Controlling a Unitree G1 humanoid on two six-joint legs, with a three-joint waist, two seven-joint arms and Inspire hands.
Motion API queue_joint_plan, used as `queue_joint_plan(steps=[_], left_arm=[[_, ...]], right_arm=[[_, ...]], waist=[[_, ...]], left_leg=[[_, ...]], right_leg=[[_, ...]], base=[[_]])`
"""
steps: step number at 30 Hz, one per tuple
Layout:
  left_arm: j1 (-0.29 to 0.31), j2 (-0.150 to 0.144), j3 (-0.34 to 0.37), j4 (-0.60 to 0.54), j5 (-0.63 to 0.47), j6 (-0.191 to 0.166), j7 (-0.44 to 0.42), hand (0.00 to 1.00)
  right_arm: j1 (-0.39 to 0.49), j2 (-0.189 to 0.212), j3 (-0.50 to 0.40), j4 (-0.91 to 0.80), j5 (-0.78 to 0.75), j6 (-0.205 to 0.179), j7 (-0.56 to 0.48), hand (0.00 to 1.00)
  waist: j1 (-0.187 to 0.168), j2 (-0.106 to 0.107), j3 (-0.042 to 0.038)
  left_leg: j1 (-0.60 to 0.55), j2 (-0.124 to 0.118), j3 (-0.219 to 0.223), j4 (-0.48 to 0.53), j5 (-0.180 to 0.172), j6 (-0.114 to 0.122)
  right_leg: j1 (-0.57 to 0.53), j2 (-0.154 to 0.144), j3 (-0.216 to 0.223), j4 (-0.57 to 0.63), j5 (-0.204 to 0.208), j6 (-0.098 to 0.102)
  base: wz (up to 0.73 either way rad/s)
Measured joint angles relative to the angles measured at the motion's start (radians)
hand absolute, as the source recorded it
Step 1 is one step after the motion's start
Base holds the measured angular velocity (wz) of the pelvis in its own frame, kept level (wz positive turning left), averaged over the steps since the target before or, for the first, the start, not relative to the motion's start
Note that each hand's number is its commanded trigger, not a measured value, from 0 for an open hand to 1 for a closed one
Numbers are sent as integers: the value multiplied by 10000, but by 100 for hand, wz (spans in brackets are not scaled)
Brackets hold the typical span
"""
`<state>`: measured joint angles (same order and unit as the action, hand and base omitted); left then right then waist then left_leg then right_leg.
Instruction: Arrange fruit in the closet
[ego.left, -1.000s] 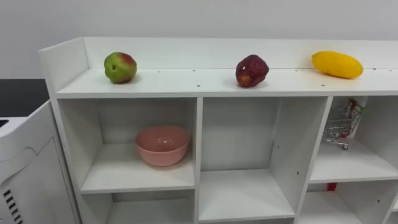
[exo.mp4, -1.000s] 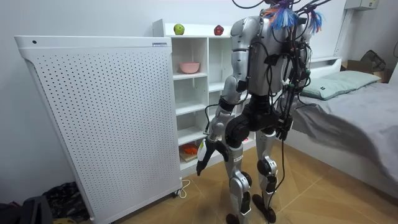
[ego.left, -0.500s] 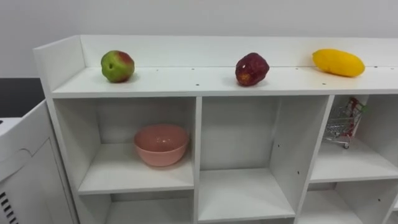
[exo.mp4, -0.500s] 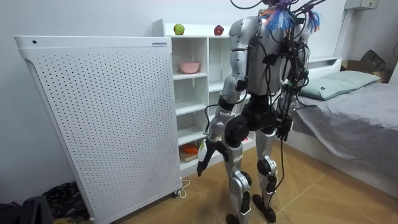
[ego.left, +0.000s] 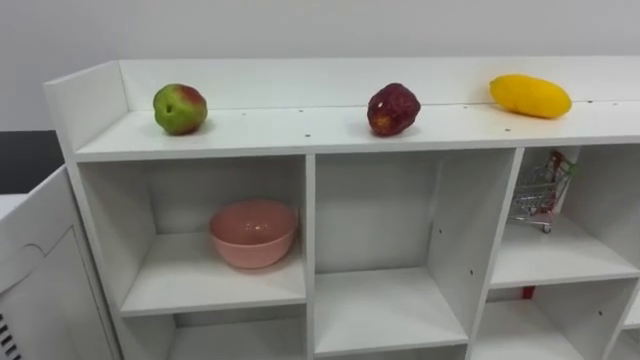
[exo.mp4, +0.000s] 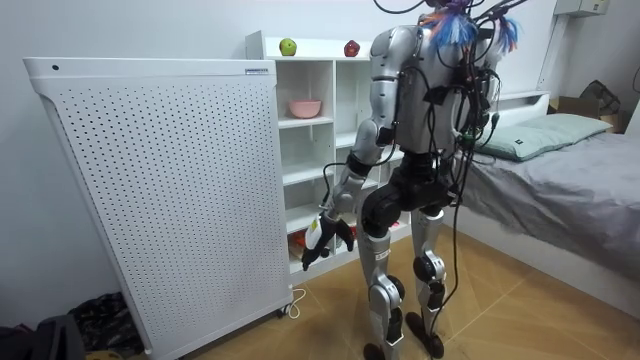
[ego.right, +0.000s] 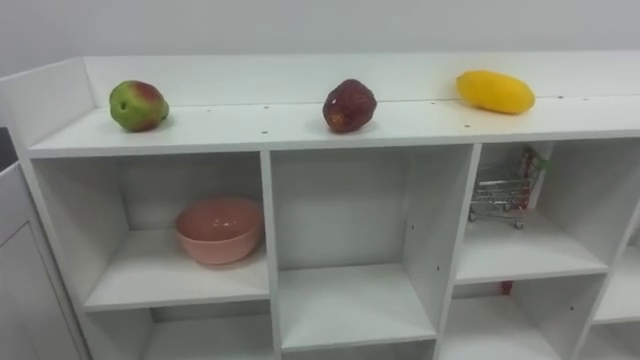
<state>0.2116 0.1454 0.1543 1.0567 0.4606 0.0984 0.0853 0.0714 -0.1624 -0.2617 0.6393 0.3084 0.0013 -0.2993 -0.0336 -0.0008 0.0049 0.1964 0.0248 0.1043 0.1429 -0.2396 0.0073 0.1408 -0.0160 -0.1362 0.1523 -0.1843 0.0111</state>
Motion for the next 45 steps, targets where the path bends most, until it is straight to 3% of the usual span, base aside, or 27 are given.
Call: queue_joint_plan(steps=[3, 14, 16, 24, 27, 35, 41, 45], left_arm=[[-51, 3, -18, -106, 4, -53, -7, 0], [-9, 4, -42, -355, 19, -410, -82, 0], [4, 6, -56, -379, 24, -442, -90, 0], [7, 37, -395, -366, 34, -489, -263, 0], [-32, 36, -394, -369, 40, -539, -396, 0], [-237, 203, -413, -360, 51, -549, -611, 0], [-544, 274, -821, -355, 125, -548, -777, 0], [-559, 299, -805, -368, 115, -542, -825, 0]], right_arm=[[-300, -3, 1, -1665, -104, -335, -374, 0], [-310, -24, 191, -5939, -2059, -731, -1442, 0], [-422, -217, 369, -6740, -2052, -827, -1468, 0], [-2008, -812, 542, -7807, -2102, -969, -1473, 0], [-2337, -913, 684, -8115, -2325, -1184, -1400, 0], [-3815, -1165, 1030, -8182, -2420, -1182, -1255, 0], [-4938, -1214, 1262, -8003, -2256, -1136, -942, 0], [-5627, -1668, 1282, -6938, -2117, -1086, -637, 0]], waist=[[-2, -35, -37], [138, 16, -53], [145, 31, -60], [287, 10, -67], [457, -32, -55], [646, -91, -53], [709, -258, -44], [701, -499, -39]], left_leg=[[-129, 1, 24, 32, 1, -2], [-204, 6, -10, 31, 3, -4], [-226, 7, -7, 32, 3, -3], [-448, 10, -10, 259, 14, 9], [-442, 16, -13, 297, 15, 8], [-512, 3, -173, 296, 18, 6], [-629, -5, -388, 354, 27, 2], [-713, -15, -604, 426, 27, 2]], right_leg=[[-136, -2, -6, -2, 6, -2], [-191, 5, 0, 64, 10, -4], [-204, -1, -32, 129, 10, -4], [-416, -26, -27, 339, 17, -21], [-403, -23, -31, 331, 24, -33], [-428, -39, -151, 323, 26, -32], [-447, -73, -399, 323, 26, -32], [-437, -93, -560, 317, 28, -33]], base=[[0], [-3], [2], [0], [0], [4], [10], [10]])
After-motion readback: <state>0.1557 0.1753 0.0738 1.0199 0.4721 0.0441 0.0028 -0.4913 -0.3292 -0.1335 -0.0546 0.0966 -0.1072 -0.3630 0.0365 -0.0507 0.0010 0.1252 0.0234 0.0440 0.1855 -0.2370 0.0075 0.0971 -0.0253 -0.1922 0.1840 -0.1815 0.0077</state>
